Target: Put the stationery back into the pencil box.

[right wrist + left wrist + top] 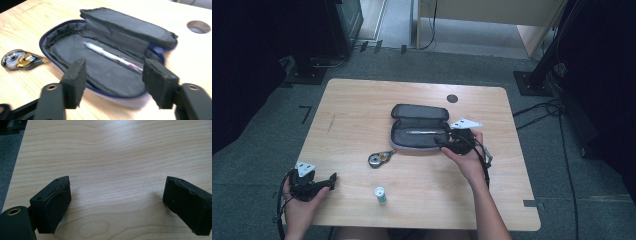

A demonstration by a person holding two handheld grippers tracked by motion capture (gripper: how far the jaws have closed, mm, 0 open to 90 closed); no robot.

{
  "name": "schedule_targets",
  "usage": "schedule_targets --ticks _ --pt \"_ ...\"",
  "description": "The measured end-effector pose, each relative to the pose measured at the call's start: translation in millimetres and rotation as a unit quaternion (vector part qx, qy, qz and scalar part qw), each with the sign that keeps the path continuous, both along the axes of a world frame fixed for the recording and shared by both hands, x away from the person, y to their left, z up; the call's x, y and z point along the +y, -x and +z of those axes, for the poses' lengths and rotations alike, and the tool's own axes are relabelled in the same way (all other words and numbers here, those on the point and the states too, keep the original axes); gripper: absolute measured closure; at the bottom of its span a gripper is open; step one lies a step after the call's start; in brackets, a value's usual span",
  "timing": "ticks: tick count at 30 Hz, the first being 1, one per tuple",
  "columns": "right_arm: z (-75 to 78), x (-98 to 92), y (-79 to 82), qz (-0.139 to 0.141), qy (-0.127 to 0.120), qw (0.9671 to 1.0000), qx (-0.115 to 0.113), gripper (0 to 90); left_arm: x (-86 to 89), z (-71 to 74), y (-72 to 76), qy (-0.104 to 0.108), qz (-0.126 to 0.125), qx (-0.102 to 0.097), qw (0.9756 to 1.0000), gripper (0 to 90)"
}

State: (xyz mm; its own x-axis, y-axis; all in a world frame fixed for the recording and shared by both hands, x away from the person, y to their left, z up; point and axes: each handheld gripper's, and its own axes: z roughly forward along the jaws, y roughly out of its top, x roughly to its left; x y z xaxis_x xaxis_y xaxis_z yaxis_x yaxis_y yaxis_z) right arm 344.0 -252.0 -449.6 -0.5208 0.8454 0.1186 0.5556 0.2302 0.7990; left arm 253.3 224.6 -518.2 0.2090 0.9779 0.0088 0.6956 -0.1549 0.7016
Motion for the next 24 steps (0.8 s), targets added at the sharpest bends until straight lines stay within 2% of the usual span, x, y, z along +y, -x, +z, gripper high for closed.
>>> schedule_targets --ticks 7,8,12,15,24 --pt "-1.9 -18.2 19.6 -0.043 0.007 0.999 0.013 0.8 0.0 0.0 0.0 0.0 0.0 0.0 1.0 8.1" --pt "-2.3 -20.7 21.9 -0.05 0.007 0.9986 0.019 0.0 -0.1 0.0 0.0 0.0 0.0 0.0 1.0 8.1" --pt "-3.6 -32.5 32.5 -0.07 0.0 0.9973 0.018 0.0 0.0 0.0 0.0 0.001 0.0 0.0 1.0 8.2" --pt "-6.9 -39.6 40.6 -0.084 0.011 0.9963 0.011 0.0 0.0 0.0 0.0 0.001 0.0 0.0 1.0 8.1" --pt "-25.9 -65.1 62.6 -0.114 0.013 0.993 0.026 0.0 0.0 -0.1 0.0 0.001 0.0 0.0 1.0 8.2"
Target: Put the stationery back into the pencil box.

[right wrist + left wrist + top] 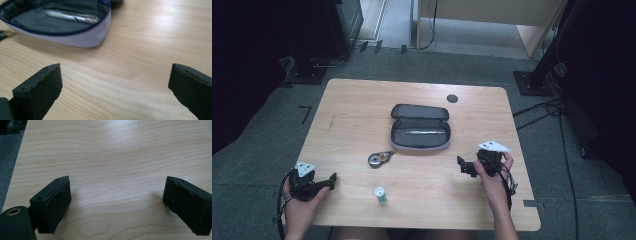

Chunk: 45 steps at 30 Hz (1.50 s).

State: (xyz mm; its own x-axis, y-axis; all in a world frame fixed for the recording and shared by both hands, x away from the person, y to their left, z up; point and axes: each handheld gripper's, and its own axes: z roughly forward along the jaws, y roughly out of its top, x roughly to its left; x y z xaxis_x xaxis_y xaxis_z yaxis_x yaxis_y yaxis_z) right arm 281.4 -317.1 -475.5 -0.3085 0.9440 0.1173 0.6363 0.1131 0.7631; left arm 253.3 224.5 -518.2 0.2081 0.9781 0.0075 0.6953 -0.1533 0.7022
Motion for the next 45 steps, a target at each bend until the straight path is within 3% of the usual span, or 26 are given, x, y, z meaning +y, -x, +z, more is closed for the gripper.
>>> schedule_targets --ticks 16,35,45 --pt "-27.1 -49.3 40.6 -0.054 0.014 0.9981 0.025 0.0 -0.1 0.0 0.0 0.0 0.0 0.0 1.0 8.2" --pt "-46.9 -70.6 68.4 -0.086 0.05 0.9934 0.057 0.0 -0.2 0.0 0.0 -0.001 0.0 0.0 1.0 8.1" --pt "-51.6 -74.8 75.5 -0.084 0.053 0.9946 0.032 0.0 -0.1 0.4 1.3 0.0 0.0 -0.008 1.0 11.2"
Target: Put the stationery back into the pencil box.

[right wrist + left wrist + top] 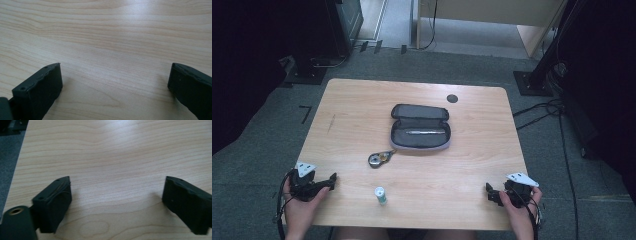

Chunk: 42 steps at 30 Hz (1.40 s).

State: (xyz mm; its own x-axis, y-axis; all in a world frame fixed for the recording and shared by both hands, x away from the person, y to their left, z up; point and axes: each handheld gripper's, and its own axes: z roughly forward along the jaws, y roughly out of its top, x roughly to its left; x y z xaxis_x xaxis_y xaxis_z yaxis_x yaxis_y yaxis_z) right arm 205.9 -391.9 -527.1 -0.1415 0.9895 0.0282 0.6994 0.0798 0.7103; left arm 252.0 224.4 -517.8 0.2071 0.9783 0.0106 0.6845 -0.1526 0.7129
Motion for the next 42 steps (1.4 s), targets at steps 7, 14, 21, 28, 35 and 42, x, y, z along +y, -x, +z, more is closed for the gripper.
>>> schedule_targets --ticks 7,14,21,28,35,42 --pt "0.1 0.5 0.8 0.003 0.0 1.0 0.001 0.0 0.0 -0.1 0.2 -0.001 0.0 0.003 1.0 11.0" --pt "0.2 0.5 0.8 0.002 0.0 1.0 0.001 0.0 -12.5 17.2 7.3 0.009 -0.027 -0.025 0.9993 4.6" --pt "0.2 0.4 0.8 0.003 0.0 1.0 0.001 0.0 -38.8 18.9 -9.9 0.036 -0.112 -0.014 0.993 1.6" --pt "0.2 0.5 0.8 0.003 0.0 1.0 0.001 0.0 -77.2 13.9 -25.9 0.017 -0.162 0.0 0.9867 1.8" --pt "0.2 0.5 0.8 0.003 0.0 1.0 0.001 0.0 -103.9 7.2 -40.1 0.014 -0.189 0.019 0.9817 3.9" --pt "0.2 0.5 0.8 0.003 0.0 1.0 0.001 0.0 -128.5 5.5 -50.1 -0.016 -0.207 0.022 0.9779 6.5"
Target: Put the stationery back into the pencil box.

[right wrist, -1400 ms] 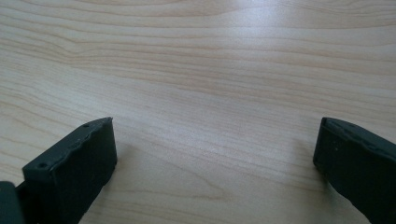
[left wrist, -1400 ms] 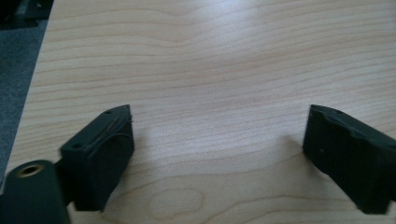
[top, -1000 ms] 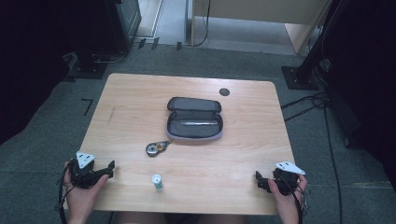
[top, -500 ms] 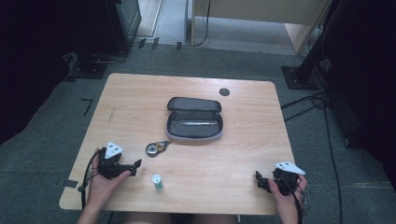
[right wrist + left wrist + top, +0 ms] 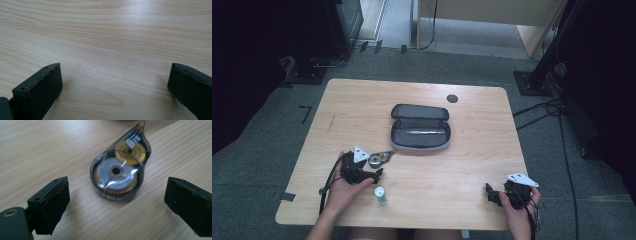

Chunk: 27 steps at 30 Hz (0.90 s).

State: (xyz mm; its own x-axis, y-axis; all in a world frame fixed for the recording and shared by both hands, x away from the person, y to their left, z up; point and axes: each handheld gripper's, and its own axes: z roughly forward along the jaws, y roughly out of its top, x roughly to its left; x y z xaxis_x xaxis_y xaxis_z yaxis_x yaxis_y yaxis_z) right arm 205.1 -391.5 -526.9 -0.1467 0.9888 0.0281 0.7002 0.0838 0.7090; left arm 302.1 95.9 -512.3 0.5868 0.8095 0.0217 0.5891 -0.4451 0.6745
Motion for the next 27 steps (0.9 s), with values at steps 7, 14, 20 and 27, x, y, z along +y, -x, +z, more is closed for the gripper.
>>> schedule_targets --ticks 7,14,20,27 --pt "0.0 0.0 0.0 0.0 0.0 1.0 0.0 0.0 -10.5 -3.0 -7.8 0.001 -0.01 -0.008 0.9999 13.5" --pt "0.0 0.0 0.0 0.0 0.0 1.0 0.0 0.0 -12.1 -2.8 -5.9 0.001 -0.013 -0.013 0.9998 15.9" --pt "0.0 0.0 0.0 0.0 0.0 1.0 0.0 0.0 -10.4 -2.5 -7.3 0.006 -0.018 -0.014 0.9997 22.6" --pt "0.0 0.1 0.0 0.0 0.0 1.0 0.0 0.0 -9.7 -3.1 -7.3 0.014 -0.019 -0.016 0.9996 26.2"
